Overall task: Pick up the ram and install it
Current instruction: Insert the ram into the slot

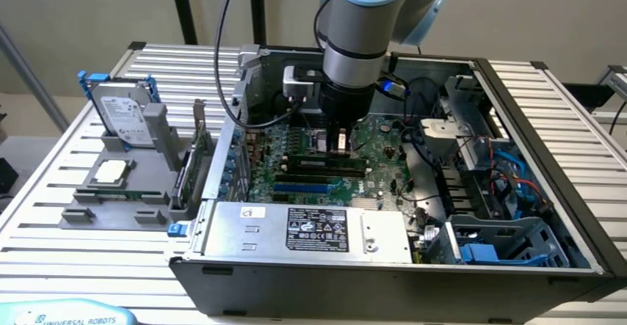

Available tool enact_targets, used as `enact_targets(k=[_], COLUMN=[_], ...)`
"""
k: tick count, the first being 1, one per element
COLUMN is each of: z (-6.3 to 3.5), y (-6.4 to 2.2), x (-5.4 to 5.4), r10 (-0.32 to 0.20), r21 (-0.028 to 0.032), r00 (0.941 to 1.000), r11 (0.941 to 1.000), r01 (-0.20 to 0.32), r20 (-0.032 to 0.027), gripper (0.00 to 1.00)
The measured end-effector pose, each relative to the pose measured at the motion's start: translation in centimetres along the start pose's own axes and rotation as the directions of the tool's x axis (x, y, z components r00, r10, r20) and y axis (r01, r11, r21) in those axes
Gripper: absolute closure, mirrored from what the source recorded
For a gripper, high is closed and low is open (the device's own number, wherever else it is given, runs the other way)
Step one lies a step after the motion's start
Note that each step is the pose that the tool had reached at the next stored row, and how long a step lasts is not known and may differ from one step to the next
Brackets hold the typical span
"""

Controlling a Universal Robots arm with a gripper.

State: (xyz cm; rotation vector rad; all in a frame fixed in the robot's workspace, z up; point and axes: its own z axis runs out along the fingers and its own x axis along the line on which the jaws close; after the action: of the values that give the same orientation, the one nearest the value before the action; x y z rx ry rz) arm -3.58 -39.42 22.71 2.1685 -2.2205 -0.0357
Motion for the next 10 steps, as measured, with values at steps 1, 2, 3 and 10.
enact_targets(k=[1,2,3,10], z=[-0.01,-0.01,-0.01,0.01], y=[0.00,0.00,0.00,-0.03], x=[0.00,0.01,0.01,0.06], r10=[0.000,0.000,0.000,0.000], r21=[-0.0003,-0.0006,-0.0009,-0.0023], r00=[1.0000,1.0000,1.0000,1.0000], r11=[1.0000,1.0000,1.0000,1.0000], r01=[0.000,0.000,0.000,0.000], r20=[-0.0003,-0.0008,-0.0012,-0.0049], gripper=[0.87,0.87,0.87,0.87])
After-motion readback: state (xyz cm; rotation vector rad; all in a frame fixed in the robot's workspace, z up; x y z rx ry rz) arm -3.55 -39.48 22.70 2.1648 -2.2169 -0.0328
